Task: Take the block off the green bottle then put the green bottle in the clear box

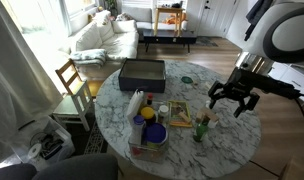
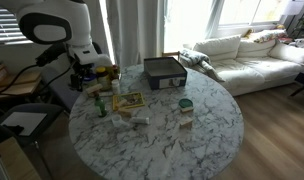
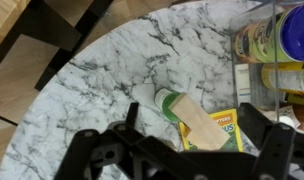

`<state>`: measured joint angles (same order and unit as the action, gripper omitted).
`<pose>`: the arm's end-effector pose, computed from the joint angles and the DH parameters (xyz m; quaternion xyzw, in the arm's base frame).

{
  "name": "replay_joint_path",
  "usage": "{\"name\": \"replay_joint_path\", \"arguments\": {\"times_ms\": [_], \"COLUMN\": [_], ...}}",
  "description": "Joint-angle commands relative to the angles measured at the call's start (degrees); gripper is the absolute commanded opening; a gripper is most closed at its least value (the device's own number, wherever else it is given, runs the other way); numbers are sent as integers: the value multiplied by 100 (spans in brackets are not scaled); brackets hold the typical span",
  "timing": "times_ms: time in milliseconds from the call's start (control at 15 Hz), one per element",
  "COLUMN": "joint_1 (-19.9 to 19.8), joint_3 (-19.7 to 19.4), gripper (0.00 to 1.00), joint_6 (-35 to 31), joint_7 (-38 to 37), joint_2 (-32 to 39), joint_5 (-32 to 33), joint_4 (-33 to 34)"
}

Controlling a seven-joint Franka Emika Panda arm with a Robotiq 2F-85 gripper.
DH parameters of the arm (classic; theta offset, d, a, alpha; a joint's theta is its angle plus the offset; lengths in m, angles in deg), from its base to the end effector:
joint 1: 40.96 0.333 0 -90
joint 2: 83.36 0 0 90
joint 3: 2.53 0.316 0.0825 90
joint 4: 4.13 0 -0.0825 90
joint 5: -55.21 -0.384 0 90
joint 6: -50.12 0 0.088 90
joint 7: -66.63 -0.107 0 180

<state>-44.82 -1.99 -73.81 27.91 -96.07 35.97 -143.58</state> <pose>0.4520 -0.0131 0.3864 -0.8855 0.4439 0.0641 0.1216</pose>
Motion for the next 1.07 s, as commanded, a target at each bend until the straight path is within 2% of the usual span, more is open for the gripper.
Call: {"name": "replay_joint_path", "arguments": {"times_ms": [0,267,600,1000], "joint_1": [-84,-50,-66,-60], "joint_3": [-118,-257,-294,-339], "gripper": [100,100,100,100], "joint_6": [244,195,14,-93], "joint_7": [-649,-1001,-1579,-1937], "joint_2": [301,495,710,877], "joint_5": [-300,-1035,-1241,-1545], "joint_4": [176,244,288,358]}}
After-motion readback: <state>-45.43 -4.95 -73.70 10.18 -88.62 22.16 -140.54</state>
